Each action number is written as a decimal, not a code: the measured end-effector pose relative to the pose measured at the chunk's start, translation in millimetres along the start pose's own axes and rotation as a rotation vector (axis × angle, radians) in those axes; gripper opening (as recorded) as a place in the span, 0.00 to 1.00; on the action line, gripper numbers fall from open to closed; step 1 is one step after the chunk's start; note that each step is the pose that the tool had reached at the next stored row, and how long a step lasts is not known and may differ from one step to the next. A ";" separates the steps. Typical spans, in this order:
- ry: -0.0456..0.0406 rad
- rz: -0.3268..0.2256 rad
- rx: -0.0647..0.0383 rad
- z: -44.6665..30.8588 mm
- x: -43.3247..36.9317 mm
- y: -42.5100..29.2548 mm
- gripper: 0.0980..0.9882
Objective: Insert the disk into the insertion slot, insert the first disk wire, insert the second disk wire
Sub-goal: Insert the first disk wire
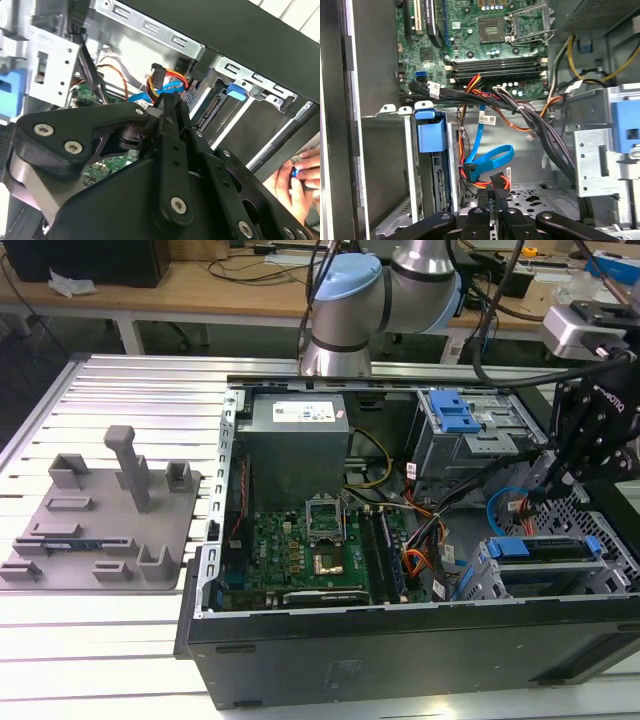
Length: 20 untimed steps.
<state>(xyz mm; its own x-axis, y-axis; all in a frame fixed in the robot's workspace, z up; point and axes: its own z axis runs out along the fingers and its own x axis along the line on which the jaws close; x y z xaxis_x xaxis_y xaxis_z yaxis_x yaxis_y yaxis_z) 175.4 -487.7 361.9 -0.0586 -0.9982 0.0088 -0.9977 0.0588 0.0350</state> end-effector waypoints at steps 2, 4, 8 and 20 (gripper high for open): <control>-0.0065 0.000 -0.001 0.1 6.8 -0.4 0.07; -0.0063 0.000 0.000 0.0 7.6 -0.5 0.07; -0.0065 -0.001 0.000 0.1 9.3 -0.6 0.07; 0.0167 -0.023 0.001 0.0 11.3 -0.7 0.07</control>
<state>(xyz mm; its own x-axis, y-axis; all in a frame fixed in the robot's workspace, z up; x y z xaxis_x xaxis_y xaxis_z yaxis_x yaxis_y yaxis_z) 175.4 -499.0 361.9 -0.0350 -0.9991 0.0247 -0.9988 0.0359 0.0346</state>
